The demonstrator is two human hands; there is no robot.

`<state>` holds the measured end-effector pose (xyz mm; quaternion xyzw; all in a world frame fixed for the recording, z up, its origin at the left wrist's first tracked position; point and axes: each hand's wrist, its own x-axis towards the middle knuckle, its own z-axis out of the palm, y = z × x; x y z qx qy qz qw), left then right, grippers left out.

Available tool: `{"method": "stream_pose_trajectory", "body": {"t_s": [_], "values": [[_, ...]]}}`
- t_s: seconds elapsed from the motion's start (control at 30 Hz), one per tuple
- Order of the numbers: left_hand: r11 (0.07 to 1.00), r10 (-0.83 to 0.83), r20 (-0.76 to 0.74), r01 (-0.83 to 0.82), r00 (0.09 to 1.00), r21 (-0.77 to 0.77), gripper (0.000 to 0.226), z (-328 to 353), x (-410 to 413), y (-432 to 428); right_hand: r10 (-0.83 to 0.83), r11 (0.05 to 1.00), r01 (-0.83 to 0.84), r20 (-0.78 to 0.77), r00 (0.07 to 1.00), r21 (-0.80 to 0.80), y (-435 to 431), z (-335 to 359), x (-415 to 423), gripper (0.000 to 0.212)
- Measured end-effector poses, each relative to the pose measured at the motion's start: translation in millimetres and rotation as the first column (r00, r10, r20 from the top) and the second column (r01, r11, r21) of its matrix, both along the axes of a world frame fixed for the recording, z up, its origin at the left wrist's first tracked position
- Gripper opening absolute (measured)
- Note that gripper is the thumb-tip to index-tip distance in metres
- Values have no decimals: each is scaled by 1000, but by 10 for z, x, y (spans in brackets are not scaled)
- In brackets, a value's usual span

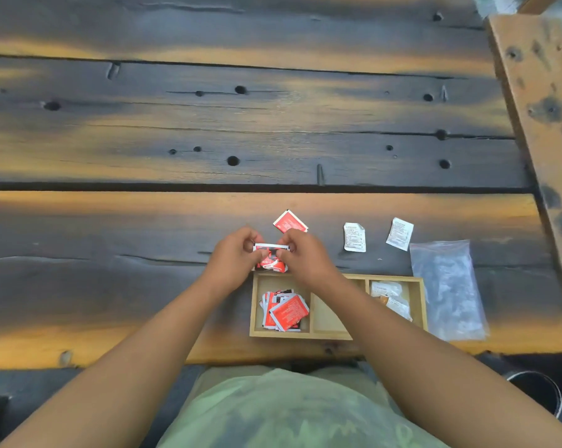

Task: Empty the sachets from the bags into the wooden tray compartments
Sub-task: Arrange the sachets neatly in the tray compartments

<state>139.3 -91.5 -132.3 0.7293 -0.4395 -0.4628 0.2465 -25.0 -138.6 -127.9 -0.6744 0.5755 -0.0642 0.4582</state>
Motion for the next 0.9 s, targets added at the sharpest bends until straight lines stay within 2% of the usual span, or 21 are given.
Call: {"method": "stream_pose_trajectory", "body": {"t_s": [0.33, 0.47, 0.63, 0.9], "values": [[979, -183, 113, 170, 977, 115, 14, 44, -387, 396, 93, 996, -91, -106, 990, 24, 485, -41, -419, 7], [929, -365, 239, 338, 900, 148, 15, 3, -408, 522, 145, 989, -148, -149, 978, -10, 574, -48, -457, 9], [904, -428, 312, 403, 848, 146, 17, -19, -411, 551, 176, 979, -194, -208, 962, -68, 638, -45, -445, 9], [824, -558, 388, 545, 734, 155, 23, -35, -383, 569, 233, 964, -258, -247, 941, -71, 718, -69, -455, 17]]}}
